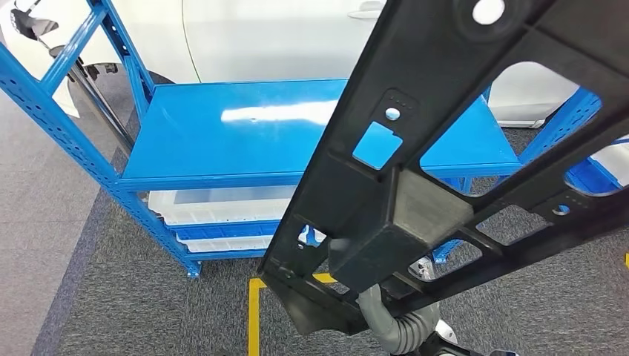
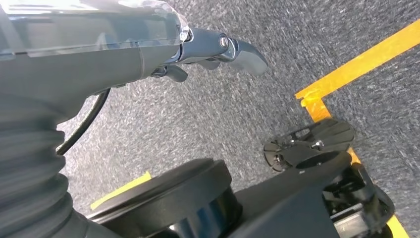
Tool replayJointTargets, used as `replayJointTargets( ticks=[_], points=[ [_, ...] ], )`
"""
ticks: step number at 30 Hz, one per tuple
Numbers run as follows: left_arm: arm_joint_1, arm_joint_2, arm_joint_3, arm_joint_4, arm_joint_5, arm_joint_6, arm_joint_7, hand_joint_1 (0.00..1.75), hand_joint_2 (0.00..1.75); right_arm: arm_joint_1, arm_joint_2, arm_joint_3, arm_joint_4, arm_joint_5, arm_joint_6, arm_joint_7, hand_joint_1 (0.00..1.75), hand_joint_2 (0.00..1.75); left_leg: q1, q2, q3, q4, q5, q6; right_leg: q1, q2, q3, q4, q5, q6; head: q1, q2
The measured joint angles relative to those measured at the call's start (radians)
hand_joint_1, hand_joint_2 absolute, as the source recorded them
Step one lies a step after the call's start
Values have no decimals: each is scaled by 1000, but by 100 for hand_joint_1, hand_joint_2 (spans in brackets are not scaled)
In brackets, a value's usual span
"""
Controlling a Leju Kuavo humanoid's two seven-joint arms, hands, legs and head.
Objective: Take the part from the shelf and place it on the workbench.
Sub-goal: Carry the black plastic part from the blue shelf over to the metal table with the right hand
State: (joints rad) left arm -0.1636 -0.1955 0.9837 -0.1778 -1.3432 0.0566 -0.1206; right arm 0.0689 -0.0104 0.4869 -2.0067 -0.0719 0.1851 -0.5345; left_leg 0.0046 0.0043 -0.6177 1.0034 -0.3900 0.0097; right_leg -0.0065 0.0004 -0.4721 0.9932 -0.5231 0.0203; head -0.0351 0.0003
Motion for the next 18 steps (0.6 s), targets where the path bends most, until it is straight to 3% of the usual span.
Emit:
replayJointTargets(
  ticks=[2, 3, 5, 7, 8, 9, 10, 12, 14, 16, 18],
  points=[
    [-1, 0, -2, 0, -1, -1, 0, 0, 175, 5, 0, -2, -4, 1, 0, -2, 175, 175, 2, 0, -4, -1, 11, -12, 1, -2, -8, -8, 12, -16, 0, 0],
    [-1, 0, -3, 0, -1, -1, 1, 0, 175, 7, 0, -3, -5, 2, 1, -3, 175, 175, 3, -1, -11, 8, 0, -17, -1, -3, -16, -10, 21, -25, 0, 0],
    [-2, 1, -4, 0, -2, -3, 2, 0, 175, 12, -1, -5, -5, 2, 3, -6, 175, 175, 5, -2, -36, 77, -77, -24, -5, -8, -39, -15, 45, -41, 0, 0],
    [-4, 1, -4, 0, 0, -3, 2, 0, 175, 18, -1, -6, -6, 2, 5, -11, 175, 175, 6, -2, -66, 204, -173, -30, -2, -9, -68, -13, 67, -47, 0, 0],
    [-5, 1, -4, 0, 1, -2, 2, 0, 175, 20, -2, -7, -5, 1, 8, -14, 175, 175, 6, -2, -71, 257, -194, -32, -1, -10, -83, -11, 78, -47, 0, 0],
    [-6, 1, -4, 0, 2, -2, 2, 0, 175, 21, -3, -7, -5, 0, 11, -16, 175, 175, 7, -2, -64, 284, -191, -33, 0, -10, -99, -8, 88, -46, 0, 0],
    [-5, 1, -4, 0, 2, -1, 3, 0, 175, 21, -3, -8, -4, -1, 15, -18, 175, 175, 7, -2, -40, 276, -169, -32, 1, -10, -114, -4, 97, -44, 0, 0],
    [-4, 1, -4, 0, 2, 1, 4, 0, 175, 21, -4, -8, -4, -4, 20, -20, 175, 175, 6, -2, 54, 162, -124, -26, 2, -10, -142, 6, 113, -39, 0, 0],
    [-5, 1, -4, 0, 2, 2, 4, 0, 175, 19, -4, -9, -4, -8, 22, -21, 175, 175, 2, -3, 144, 22, -127, -17, 4, -11, -158, 14, 128, -29, 0, 0],
    [-4, 1, -4, 0, 2, 4, 5, 0, 175, 15, -4, -10, -4, -12, 23, -20, 175, 175, -3, -4, 166, -28, -139, -8, 3, -12, -163, 14, 144, -16, 0, 0],
    [-2, 0, -4, 0, 2, 5, 7, 0, 175, 11, -5, -10, -4, -15, 23, -17, 175, 175, 0, -2, 152, -30, -121, 5, 1, -11, -168, 19, 142, -4, 0, 0]
  ],
)
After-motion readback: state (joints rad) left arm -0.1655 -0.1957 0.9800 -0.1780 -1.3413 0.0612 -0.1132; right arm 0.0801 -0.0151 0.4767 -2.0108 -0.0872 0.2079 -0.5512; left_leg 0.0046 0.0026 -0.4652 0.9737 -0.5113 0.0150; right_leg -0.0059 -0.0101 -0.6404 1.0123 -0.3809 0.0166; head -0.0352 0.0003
